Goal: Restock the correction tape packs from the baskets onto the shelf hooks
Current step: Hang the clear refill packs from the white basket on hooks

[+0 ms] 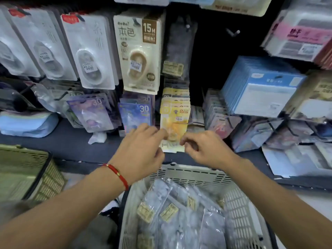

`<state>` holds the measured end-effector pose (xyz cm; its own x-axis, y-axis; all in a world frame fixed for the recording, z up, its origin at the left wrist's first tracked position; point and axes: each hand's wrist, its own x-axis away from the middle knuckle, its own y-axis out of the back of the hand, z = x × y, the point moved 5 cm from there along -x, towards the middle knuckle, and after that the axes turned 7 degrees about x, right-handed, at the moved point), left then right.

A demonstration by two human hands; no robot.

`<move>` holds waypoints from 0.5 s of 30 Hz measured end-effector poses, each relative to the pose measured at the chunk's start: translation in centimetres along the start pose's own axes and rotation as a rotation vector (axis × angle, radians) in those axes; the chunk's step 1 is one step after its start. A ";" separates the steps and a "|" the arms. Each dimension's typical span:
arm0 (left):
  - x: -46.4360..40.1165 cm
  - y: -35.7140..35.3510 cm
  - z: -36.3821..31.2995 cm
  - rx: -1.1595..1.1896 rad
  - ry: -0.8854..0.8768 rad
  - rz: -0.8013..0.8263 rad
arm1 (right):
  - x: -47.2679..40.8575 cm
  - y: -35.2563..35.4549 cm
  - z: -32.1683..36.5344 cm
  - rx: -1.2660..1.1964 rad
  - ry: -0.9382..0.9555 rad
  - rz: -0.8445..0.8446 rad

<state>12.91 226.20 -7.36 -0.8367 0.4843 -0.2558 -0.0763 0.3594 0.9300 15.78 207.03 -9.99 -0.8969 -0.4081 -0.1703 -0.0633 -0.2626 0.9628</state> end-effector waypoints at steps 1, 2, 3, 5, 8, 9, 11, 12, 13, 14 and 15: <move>0.9 -2.6 -0.6 -0.078 0.020 0.156 | 1.1 -2.3 -0.2 0.043 -0.011 0.191; 2.0 -5.2 -0.9 -0.138 0.039 0.295 | 2.3 -4.6 -0.4 0.088 -0.030 0.377; 3.1 -7.8 -1.0 -0.169 0.062 0.424 | 3.5 -6.8 -0.8 0.133 -0.053 0.538; 5.8 -12.5 -0.7 -0.177 0.153 0.650 | 6.7 -11.5 -1.1 0.222 -0.090 0.709; 9.6 -16.9 0.6 -0.107 0.317 0.822 | 10.6 -17.0 -1.0 0.339 -0.159 0.683; 10.5 -17.7 0.8 -0.098 0.335 0.860 | 11.6 -18.3 -1.0 0.338 -0.187 0.642; 11.4 -18.3 1.1 -0.078 0.343 0.894 | 12.6 -19.8 -1.7 0.292 -0.230 0.534; 11.3 -18.3 1.2 -0.053 0.353 0.884 | 13.0 -20.1 -2.2 0.252 -0.251 0.496; 11.0 -18.2 1.1 -0.023 0.364 0.850 | 13.3 -20.2 -2.7 0.216 -0.272 0.458; 10.5 -18.0 1.1 0.014 0.385 0.801 | 13.5 -20.2 -3.3 0.190 -0.292 0.420; 9.9 -17.8 1.0 0.060 0.408 0.746 | 13.6 -20.1 -3.7 0.158 -0.313 0.386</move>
<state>6.52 225.40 -26.71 -0.7871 0.2903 0.5443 0.5921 0.1078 0.7986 6.46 203.51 -32.46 -0.9544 -0.1620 0.2507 0.2539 0.0007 0.9672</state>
